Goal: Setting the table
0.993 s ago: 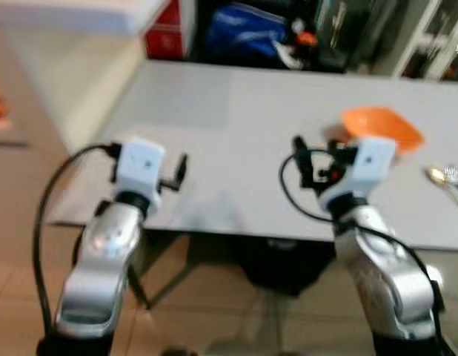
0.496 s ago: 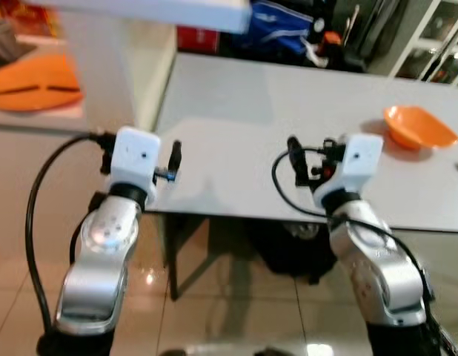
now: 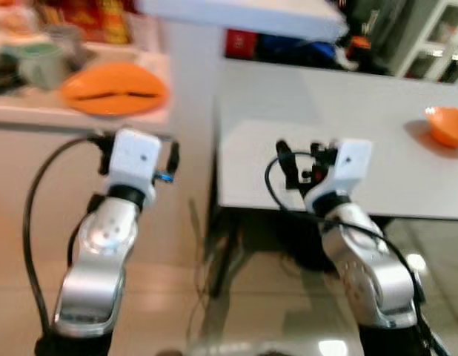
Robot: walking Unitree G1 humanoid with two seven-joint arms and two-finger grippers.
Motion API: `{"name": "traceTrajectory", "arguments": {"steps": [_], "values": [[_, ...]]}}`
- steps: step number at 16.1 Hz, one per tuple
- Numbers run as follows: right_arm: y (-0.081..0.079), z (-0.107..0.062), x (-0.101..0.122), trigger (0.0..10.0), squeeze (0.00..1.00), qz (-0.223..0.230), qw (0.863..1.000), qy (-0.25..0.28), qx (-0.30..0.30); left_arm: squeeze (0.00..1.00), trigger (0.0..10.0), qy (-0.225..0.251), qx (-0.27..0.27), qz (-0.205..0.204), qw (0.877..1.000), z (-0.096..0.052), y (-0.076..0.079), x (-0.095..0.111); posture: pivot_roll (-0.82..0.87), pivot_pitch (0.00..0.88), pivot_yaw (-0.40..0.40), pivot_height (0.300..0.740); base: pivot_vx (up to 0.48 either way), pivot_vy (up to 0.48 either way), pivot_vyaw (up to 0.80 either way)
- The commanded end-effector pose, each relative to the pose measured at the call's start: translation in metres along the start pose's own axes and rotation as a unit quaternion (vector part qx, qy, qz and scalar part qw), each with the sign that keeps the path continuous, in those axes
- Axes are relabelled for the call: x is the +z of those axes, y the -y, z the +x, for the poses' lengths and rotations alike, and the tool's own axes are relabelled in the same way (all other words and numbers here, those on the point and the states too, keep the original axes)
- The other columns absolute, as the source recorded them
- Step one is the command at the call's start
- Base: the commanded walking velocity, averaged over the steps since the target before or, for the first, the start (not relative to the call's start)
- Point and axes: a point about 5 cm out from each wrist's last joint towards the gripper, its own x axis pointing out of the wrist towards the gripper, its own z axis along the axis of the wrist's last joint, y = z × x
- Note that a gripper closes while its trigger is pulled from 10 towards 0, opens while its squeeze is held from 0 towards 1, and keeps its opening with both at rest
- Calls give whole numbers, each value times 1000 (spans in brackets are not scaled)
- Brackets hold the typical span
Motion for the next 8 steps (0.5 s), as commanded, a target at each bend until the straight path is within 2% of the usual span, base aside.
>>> {"name": "traceTrajectory", "arguments": {"steps": [1, 8], "values": [[8, -3, 0, 10000, 0, 4, 1000, -5, -11, 0, 10000, 12, -18, -4, 1000, 1, 8, 6, 102, 12, -65, 740, 0, 480, 0], [7, -4, -1, 10000, 0, 23, 1000, -12, -6, 0, 10000, 13, -24, -1, 1000, 1, 9, 5, 100, 13, -62, 740, 0, 480, 0]]}}
